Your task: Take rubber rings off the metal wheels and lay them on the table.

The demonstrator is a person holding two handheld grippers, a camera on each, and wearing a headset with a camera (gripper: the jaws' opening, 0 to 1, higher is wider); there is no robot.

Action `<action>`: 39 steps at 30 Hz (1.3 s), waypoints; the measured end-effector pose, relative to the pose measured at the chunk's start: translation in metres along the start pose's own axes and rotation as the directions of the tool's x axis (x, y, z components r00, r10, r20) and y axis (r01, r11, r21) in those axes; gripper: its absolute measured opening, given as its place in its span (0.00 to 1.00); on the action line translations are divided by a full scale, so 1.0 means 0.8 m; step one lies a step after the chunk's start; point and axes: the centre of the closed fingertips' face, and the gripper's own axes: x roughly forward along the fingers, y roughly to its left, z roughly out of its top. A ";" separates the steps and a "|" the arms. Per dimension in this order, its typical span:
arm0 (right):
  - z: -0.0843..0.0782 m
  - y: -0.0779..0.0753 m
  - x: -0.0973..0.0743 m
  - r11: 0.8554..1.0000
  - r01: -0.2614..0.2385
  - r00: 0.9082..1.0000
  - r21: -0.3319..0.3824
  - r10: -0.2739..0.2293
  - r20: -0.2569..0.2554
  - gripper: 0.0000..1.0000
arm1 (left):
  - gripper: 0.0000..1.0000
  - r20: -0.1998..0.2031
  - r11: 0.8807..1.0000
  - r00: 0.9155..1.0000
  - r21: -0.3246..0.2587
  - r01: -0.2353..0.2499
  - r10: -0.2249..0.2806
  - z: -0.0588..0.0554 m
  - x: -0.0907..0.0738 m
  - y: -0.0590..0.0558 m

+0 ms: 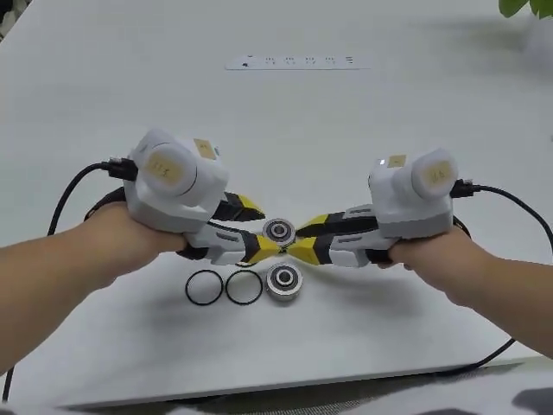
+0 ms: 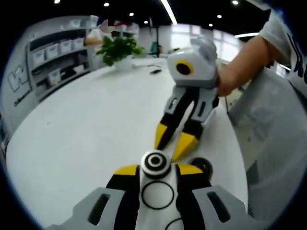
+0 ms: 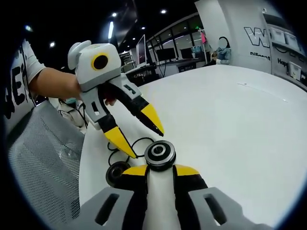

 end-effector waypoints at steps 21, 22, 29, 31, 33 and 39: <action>-0.001 0.000 0.000 1.000 0.005 1.000 -0.003 -0.005 0.003 0.12 | 0.16 0.001 1.000 1.000 0.004 -0.010 0.010 0.005 0.011 0.001; -0.001 0.001 0.000 1.000 0.007 1.000 -0.003 -0.007 0.004 0.11 | 0.16 0.001 1.000 1.000 0.005 -0.011 0.011 0.005 0.011 0.001; -0.002 -0.001 -0.001 1.000 0.015 1.000 0.026 -0.016 0.008 0.05 | 0.14 0.017 0.999 0.999 -0.019 -0.040 0.040 0.006 0.013 0.006; -0.002 -0.001 -0.001 0.999 0.018 1.000 0.029 -0.018 0.005 0.04 | 0.14 0.020 0.999 0.999 -0.019 -0.044 0.044 0.006 0.013 0.006; -0.002 -0.001 -0.002 0.999 0.018 1.000 0.042 -0.019 0.005 0.02 | 0.14 0.021 0.999 0.999 -0.019 -0.047 0.048 0.006 0.013 0.006; -0.002 -0.004 -0.003 0.993 0.022 0.999 0.119 -0.025 0.022 0.00 | 0.13 0.016 0.998 0.998 -0.004 -0.059 0.059 0.006 0.014 0.004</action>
